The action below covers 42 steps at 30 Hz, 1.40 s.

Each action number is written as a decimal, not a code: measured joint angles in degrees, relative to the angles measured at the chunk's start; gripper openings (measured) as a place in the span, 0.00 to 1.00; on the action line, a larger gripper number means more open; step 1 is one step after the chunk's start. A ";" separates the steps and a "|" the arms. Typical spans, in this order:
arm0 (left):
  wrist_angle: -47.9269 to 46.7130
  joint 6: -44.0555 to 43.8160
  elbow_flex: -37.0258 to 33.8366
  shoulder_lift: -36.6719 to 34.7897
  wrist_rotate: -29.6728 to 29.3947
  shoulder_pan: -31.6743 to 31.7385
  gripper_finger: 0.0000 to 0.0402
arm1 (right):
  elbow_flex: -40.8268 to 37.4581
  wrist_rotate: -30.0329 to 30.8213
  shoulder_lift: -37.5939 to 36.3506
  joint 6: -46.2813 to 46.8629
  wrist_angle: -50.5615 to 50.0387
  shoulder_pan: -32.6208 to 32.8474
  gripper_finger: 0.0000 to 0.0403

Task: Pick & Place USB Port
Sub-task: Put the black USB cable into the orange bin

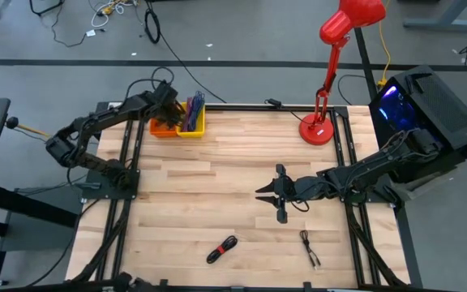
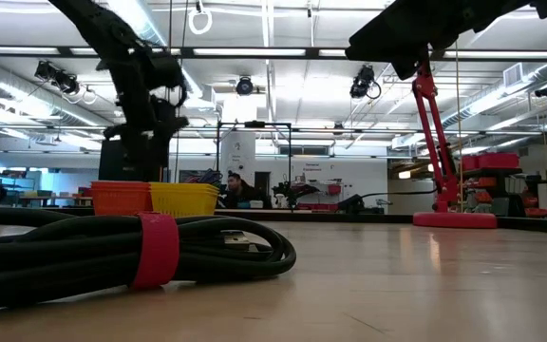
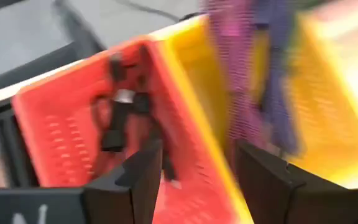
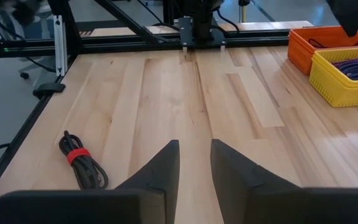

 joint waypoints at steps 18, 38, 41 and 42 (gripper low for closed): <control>-16.85 -21.19 0.02 -15.03 2.02 -39.32 0.48 | 0.00 3.26 0.00 -1.01 -0.33 -0.55 0.23; 11.09 -50.71 0.01 4.94 -5.72 -78.24 0.48 | -0.04 2.95 -0.02 -2.19 -2.09 -0.55 0.23; 13.64 -52.44 0.00 8.91 -4.76 -79.67 0.48 | -0.04 2.95 -0.02 -2.23 -2.28 -0.55 0.23; 14.84 -53.09 0.00 10.10 -4.19 -79.95 0.48 | -0.04 2.95 -0.02 -2.27 -2.30 -0.55 0.23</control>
